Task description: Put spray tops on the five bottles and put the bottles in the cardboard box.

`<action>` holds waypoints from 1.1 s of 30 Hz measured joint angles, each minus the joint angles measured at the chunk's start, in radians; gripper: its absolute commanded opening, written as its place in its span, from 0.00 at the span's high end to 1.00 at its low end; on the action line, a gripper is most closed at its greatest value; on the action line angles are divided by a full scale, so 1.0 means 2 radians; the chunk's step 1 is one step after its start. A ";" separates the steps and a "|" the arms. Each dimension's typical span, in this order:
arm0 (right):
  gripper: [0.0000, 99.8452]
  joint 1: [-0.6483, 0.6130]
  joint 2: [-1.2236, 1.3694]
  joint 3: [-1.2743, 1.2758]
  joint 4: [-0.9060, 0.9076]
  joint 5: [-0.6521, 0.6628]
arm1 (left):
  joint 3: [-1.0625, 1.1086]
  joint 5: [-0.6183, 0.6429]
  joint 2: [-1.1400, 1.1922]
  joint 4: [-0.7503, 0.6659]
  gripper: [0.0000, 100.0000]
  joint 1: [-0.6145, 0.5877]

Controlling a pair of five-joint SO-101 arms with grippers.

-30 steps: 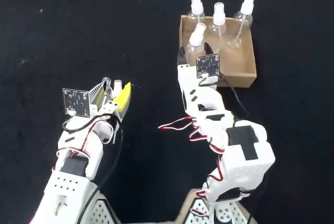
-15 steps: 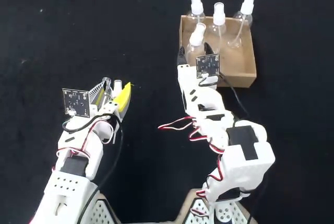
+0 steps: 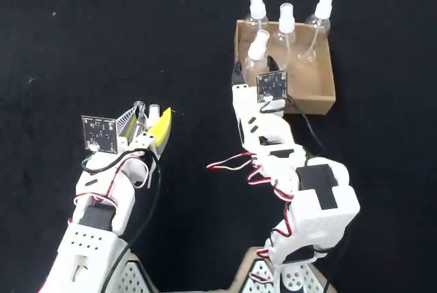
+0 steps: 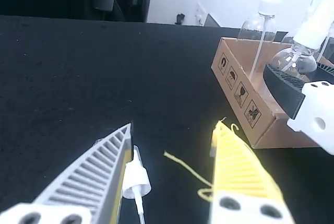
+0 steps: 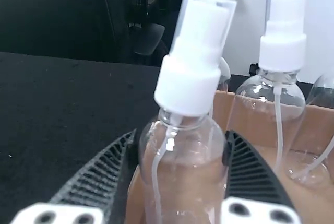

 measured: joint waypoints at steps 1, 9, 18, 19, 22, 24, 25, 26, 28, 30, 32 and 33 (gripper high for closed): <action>0.63 0.000 0.000 0.000 0.000 0.000 | 0.000 0.000 0.000 0.000 0.76 0.000; 0.62 -0.005 0.000 0.013 0.000 0.000 | 0.000 0.000 0.000 0.000 0.76 0.000; 0.62 -0.006 0.000 0.013 -0.002 0.000 | 0.000 0.000 0.000 0.000 0.76 0.000; 0.62 -0.006 0.000 0.013 -0.002 0.000 | 0.000 0.000 0.000 0.000 0.76 0.000; 0.62 -0.006 0.000 0.013 -0.002 0.000 | 0.000 0.000 0.000 0.000 0.76 0.000; 0.62 -0.006 0.000 0.013 -0.004 0.000 | 0.000 0.000 0.000 0.000 0.76 0.000; 0.62 -0.006 0.000 0.013 -0.004 0.000 | 0.000 0.000 0.000 0.000 0.76 0.000; 0.62 -0.006 0.000 0.013 -0.004 0.000 | 0.000 0.000 0.000 0.000 0.76 0.000; 0.62 -0.006 -0.004 0.018 -0.005 0.000 | 0.000 0.000 0.000 0.000 0.76 0.000; 0.62 -0.006 -0.017 0.026 -0.005 0.000 | 0.000 0.000 0.000 0.000 0.76 0.000; 0.62 -0.006 -0.037 0.032 -0.005 0.000 | 0.000 0.000 0.000 0.000 0.76 0.000; 0.62 -0.006 -0.047 0.037 -0.005 0.000 | 0.000 0.000 0.000 0.000 0.76 0.000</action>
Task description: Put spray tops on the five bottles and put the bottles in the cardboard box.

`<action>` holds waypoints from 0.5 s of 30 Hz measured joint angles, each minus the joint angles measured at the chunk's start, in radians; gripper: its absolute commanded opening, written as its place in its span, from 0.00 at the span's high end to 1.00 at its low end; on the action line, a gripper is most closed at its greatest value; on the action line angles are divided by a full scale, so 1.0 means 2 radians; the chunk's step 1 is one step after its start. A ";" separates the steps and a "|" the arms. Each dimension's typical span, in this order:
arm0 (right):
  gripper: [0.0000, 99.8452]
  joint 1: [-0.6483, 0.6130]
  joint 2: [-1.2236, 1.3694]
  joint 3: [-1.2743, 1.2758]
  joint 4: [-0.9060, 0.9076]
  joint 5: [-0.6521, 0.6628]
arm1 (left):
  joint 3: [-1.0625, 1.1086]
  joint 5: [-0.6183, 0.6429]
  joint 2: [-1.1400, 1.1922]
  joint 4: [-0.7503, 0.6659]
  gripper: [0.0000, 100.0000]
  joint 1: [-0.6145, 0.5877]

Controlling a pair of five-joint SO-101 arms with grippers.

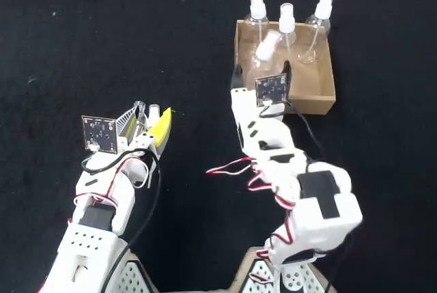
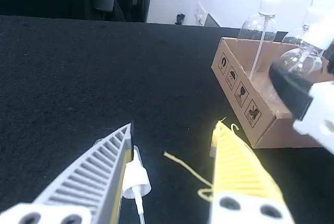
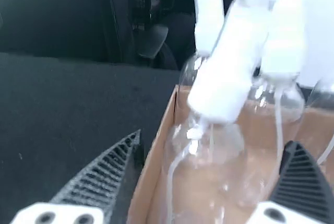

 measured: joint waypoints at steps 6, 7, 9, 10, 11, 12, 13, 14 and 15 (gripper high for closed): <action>0.62 0.000 -0.045 0.037 0.000 0.000 | 0.000 0.000 0.000 0.000 0.76 0.000; 0.62 0.000 -0.053 0.044 0.000 0.000 | 0.000 0.000 0.000 0.000 0.76 0.000; 0.62 0.001 -0.068 0.054 0.000 0.000 | 0.000 0.000 0.000 0.000 0.76 0.000; 0.62 0.003 -0.075 0.060 0.000 0.000 | 0.000 0.000 0.000 0.000 0.76 0.000; 0.62 0.005 -0.084 0.067 0.000 0.000 | 0.000 0.000 0.000 0.000 0.76 0.000; 0.62 0.006 -0.093 0.074 0.000 0.000 | 0.000 0.000 0.000 0.000 0.76 0.000; 0.62 0.007 -0.104 0.080 0.002 0.000 | 0.000 0.000 0.000 0.000 0.76 0.000; 0.62 0.006 -0.114 0.085 0.009 0.000 | 0.000 0.000 0.000 0.000 0.76 0.000; 0.62 0.007 -0.127 0.089 0.021 0.000 | 0.000 0.000 0.000 0.000 0.76 0.000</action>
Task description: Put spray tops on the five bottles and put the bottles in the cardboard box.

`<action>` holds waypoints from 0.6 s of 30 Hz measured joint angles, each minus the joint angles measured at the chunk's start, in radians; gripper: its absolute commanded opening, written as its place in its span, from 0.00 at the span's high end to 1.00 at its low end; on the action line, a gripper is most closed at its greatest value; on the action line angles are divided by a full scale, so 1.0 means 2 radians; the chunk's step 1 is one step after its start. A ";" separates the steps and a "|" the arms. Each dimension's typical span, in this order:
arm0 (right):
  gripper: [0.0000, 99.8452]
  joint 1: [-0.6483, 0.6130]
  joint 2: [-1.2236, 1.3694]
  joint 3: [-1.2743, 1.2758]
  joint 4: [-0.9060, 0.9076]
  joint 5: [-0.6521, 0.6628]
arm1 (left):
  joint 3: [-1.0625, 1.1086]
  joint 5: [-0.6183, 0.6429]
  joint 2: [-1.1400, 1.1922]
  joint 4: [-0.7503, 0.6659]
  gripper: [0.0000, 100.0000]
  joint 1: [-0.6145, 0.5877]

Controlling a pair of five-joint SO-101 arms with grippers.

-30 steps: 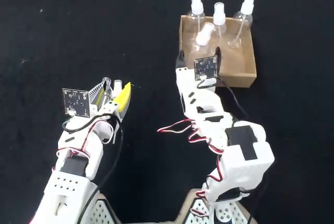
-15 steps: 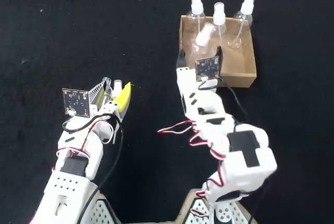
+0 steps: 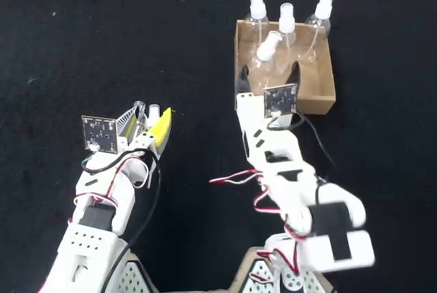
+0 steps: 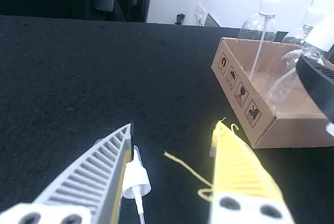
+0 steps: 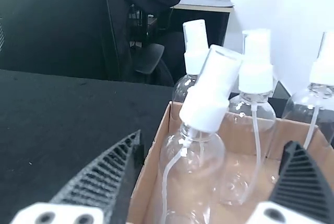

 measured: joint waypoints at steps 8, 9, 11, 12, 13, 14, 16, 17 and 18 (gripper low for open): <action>0.62 0.001 -0.155 0.004 0.216 -0.021 | 0.000 0.000 0.000 0.000 0.76 0.000; 0.62 0.001 -0.183 0.004 0.253 -0.029 | 0.000 0.000 0.000 0.000 0.76 0.000; 0.62 0.001 -0.240 0.004 0.328 -0.042 | 0.000 0.000 0.000 0.000 0.76 0.000; 0.62 0.001 -0.271 0.004 0.364 -0.045 | 0.000 0.000 0.000 0.000 0.76 0.000; 0.62 0.001 -0.302 0.004 0.402 -0.048 | 0.000 0.000 0.000 0.000 0.76 0.000; 0.62 0.001 -0.333 0.004 0.435 -0.049 | 0.000 0.000 0.000 0.000 0.76 0.000; 0.62 0.002 -0.396 0.005 0.491 -0.050 | 0.000 0.000 0.000 0.000 0.76 0.000; 0.62 0.007 -0.428 0.005 0.512 -0.050 | 0.000 0.000 0.000 0.000 0.76 0.000; 0.62 0.012 -0.459 0.005 0.534 -0.050 | 0.000 0.000 0.000 0.000 0.76 0.000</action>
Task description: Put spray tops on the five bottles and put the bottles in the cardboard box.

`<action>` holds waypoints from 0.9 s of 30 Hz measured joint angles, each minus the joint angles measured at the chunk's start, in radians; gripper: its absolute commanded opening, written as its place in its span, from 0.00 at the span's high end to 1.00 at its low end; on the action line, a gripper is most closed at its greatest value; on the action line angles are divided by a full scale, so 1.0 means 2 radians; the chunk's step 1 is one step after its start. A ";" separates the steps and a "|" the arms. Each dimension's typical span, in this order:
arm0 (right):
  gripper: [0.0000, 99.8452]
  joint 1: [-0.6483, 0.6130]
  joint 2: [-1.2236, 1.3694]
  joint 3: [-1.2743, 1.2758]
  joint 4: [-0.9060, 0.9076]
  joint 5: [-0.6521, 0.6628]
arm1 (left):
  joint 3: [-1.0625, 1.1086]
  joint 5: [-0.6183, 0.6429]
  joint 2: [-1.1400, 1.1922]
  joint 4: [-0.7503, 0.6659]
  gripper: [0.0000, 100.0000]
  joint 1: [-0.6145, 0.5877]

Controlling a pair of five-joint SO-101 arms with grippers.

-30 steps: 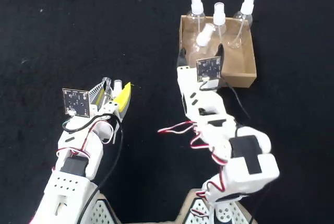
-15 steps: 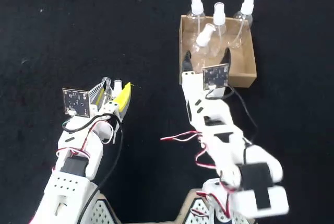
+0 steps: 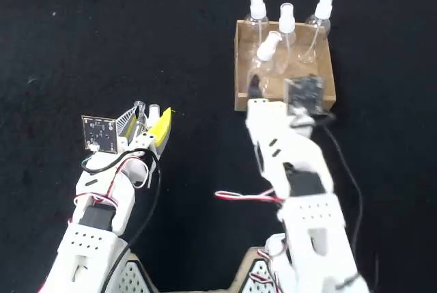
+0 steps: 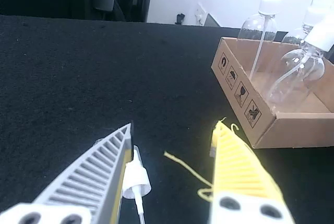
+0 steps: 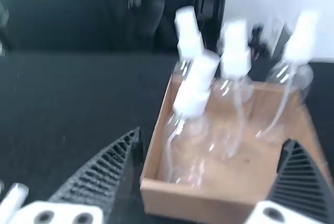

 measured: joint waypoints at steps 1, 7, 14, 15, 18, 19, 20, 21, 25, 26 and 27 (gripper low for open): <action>0.62 0.002 -0.029 0.000 0.025 0.000 | 0.000 0.000 0.000 0.000 0.76 0.000; 0.62 -0.003 -0.163 -0.023 0.226 0.000 | 0.000 0.000 0.000 0.000 0.76 0.000; 0.62 -0.102 -0.174 -0.100 0.366 0.000 | -0.003 0.000 0.000 0.032 0.76 -0.054; 0.62 -0.124 -0.162 -0.104 0.367 0.000 | -0.015 0.001 0.001 0.055 0.76 -0.068; 0.62 -0.180 -0.097 -0.110 0.362 -0.010 | -0.065 0.001 0.001 0.133 0.76 -0.113; 0.62 -0.199 -0.076 -0.109 0.353 -0.021 | -0.082 0.001 0.001 0.154 0.76 -0.127; 0.62 -0.217 -0.052 -0.110 0.340 -0.035 | -0.094 0.001 0.001 0.166 0.76 -0.140; 0.62 -0.231 -0.027 -0.110 0.322 -0.050 | -0.103 0.001 0.001 0.171 0.76 -0.154; 0.62 -0.265 0.077 -0.117 0.244 -0.099 | -0.108 0.001 0.001 0.152 0.76 -0.213; 0.62 -0.273 0.105 -0.123 0.225 -0.111 | -0.108 0.001 0.001 0.138 0.76 -0.228; 0.62 -0.282 0.133 -0.133 0.206 -0.124 | -0.108 0.001 0.001 0.124 0.76 -0.242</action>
